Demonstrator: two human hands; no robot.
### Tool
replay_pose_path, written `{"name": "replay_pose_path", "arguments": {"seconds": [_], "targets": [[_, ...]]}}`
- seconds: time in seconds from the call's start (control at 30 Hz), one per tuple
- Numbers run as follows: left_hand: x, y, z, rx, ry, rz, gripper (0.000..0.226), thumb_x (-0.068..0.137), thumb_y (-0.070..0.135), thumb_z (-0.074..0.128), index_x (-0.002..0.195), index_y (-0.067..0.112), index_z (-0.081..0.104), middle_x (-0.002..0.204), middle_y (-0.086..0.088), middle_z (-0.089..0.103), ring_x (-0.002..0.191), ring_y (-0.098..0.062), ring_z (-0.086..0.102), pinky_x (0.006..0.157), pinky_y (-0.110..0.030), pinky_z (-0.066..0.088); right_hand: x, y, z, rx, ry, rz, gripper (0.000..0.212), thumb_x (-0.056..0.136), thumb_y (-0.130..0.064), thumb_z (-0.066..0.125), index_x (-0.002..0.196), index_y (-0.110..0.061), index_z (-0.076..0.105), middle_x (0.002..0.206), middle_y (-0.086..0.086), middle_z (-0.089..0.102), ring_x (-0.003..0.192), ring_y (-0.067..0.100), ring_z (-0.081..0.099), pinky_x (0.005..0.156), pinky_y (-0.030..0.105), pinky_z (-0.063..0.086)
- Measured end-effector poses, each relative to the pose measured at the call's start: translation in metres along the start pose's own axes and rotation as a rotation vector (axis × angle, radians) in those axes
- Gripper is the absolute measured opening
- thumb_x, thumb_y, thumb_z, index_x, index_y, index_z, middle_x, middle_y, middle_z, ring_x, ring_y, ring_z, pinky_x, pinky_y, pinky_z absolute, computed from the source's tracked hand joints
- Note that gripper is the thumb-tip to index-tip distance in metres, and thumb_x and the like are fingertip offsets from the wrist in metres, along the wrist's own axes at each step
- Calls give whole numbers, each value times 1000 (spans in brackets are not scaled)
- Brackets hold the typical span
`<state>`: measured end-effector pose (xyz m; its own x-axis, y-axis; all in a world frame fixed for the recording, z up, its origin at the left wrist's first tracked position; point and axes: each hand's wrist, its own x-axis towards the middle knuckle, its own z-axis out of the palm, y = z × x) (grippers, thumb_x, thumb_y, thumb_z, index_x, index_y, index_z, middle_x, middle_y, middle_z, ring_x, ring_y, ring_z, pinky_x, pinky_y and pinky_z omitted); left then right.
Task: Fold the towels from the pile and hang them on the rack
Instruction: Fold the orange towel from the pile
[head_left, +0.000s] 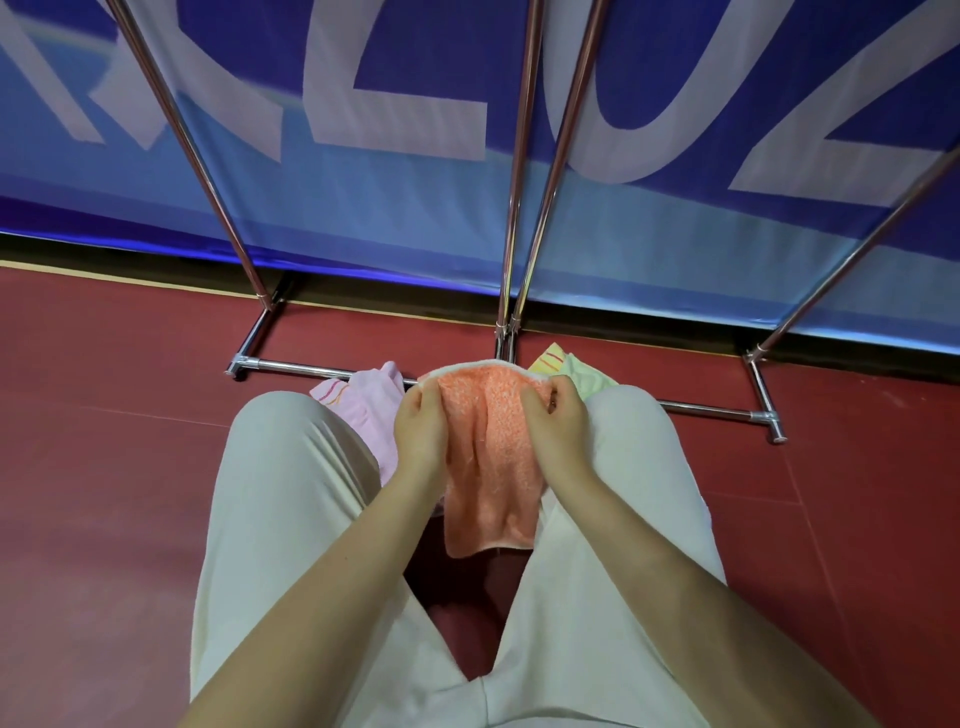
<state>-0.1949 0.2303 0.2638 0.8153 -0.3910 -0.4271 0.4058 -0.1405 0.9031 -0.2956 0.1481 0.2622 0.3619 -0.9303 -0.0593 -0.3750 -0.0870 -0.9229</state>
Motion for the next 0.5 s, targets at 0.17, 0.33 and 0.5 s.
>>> {"name": "replay_pose_path", "arguments": {"seconds": [0.17, 0.33, 0.5], "targets": [[-7, -8, 5, 12, -30, 25, 23, 92, 42, 47, 97, 30, 66, 87, 4, 67, 90, -20, 60, 81, -38, 49, -14, -12, 15, 94, -103, -75, 24, 84, -33, 55, 69, -22, 41, 64, -10, 38, 62, 8, 38, 62, 29, 34], [-15, -1, -2, -188, -150, 4, 20, 94, 33, 51, 105, 32, 67, 89, 1, 74, 80, -12, 69, 76, -30, 58, -20, -21, 14, 205, -329, -169, 32, 95, -1, 44, 96, -23, 67, 91, -10, 65, 84, -3, 61, 82, 20, 48], [-17, 16, -11, -203, -243, 1, 13, 91, 20, 50, 84, 20, 61, 62, 2, 55, 58, -11, 51, 45, -19, 38, -12, -12, 17, -85, -180, -587, 36, 85, -2, 57, 113, -20, 71, 97, -8, 53, 99, 9, 48, 93, 13, 36]]}}
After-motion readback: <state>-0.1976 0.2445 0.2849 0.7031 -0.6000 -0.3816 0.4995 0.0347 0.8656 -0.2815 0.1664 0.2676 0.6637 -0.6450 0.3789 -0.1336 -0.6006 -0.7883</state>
